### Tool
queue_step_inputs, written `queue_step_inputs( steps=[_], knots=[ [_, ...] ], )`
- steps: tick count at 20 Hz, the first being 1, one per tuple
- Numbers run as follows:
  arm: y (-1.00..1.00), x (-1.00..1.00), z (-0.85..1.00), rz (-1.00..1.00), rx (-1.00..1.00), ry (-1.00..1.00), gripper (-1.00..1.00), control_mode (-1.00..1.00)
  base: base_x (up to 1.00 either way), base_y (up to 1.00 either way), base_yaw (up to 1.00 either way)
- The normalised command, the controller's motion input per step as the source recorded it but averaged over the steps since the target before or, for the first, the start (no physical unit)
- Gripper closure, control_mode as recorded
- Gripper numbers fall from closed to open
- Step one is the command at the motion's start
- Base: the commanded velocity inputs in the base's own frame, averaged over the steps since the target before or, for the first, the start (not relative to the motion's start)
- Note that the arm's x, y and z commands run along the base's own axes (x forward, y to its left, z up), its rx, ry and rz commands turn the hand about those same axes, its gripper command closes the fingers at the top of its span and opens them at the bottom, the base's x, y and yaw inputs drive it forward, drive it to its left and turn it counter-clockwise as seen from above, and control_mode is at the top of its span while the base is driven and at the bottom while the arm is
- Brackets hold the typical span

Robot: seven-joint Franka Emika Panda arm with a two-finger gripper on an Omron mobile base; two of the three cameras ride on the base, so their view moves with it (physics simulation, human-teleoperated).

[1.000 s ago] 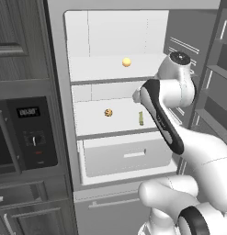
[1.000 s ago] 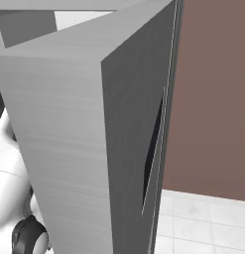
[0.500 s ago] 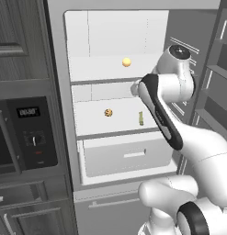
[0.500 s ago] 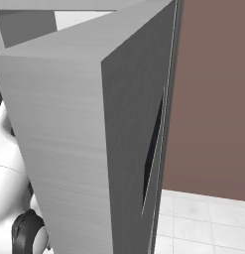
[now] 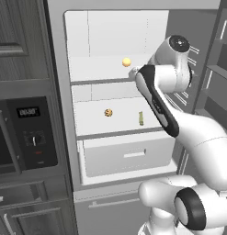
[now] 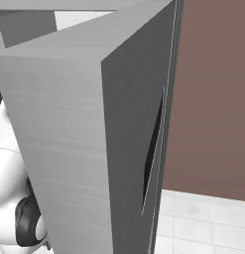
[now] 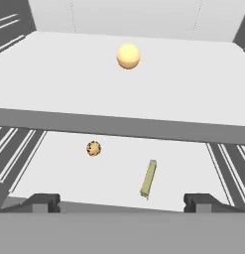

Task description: Pick the egg and butter from the fridge and place them by the bowl for mixing.

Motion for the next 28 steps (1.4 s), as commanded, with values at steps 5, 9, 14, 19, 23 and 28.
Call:
queue_step_inputs(
  steps=[5,9,14,19,23,28],
  knots=[
    [0.00,0.40,0.30,0.00,0.00,-0.07,-1.00,-1.00,0.00,0.00,0.00],
    [0.00,0.35,0.41,0.00,0.00,0.00,-1.00,-1.00,0.00,0.00,0.00],
    [0.00,0.29,0.35,0.00,0.00,0.05,-1.00,-1.00,0.00,0.00,0.00],
    [0.00,0.33,0.10,0.00,0.00,0.01,-1.00,-1.00,0.00,0.00,0.00],
    [-0.01,0.36,0.04,0.00,0.00,0.00,-1.00,-1.00,0.00,0.00,0.00],
    [-0.01,0.39,0.03,0.00,0.00,0.00,-1.00,-1.00,0.00,0.00,0.00]
  ],
)
